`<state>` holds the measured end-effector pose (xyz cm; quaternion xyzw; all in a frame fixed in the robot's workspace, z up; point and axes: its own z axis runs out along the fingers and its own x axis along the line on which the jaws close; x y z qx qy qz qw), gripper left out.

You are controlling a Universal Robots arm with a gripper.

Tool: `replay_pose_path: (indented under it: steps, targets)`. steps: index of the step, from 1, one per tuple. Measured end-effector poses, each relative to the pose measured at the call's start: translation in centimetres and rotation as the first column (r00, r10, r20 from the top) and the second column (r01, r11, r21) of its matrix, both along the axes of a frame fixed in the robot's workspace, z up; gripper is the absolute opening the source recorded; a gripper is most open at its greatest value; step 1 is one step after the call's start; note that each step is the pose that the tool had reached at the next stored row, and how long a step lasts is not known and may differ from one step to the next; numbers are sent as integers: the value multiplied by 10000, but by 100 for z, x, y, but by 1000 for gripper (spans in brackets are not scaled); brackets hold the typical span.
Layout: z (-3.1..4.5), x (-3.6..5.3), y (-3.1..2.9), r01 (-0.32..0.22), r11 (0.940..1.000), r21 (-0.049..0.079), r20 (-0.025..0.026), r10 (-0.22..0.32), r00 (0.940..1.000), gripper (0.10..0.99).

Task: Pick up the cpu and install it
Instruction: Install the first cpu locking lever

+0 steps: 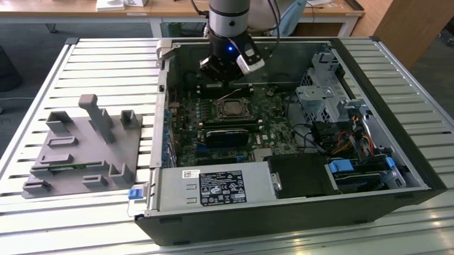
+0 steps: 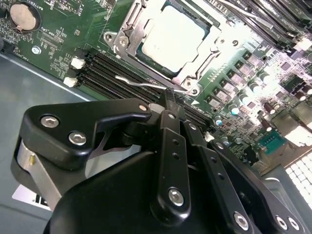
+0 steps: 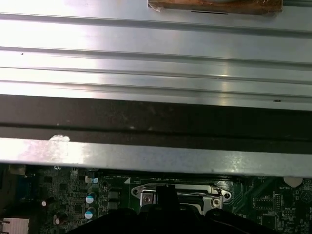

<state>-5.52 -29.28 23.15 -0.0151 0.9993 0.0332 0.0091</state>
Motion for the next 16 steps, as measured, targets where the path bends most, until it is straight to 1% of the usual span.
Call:
replay_pose_path:
  steps: [5,10,14,16]
  targets:
    - [-13,13,0,0,10000,0,0,0,10000,106]
    - [-33,56,1,1,10000,1,-4,-1,10000,106]
    - [-52,103,4,-1,10000,0,-19,1,10000,106]
    - [-57,109,6,0,10000,0,-18,0,10000,106]
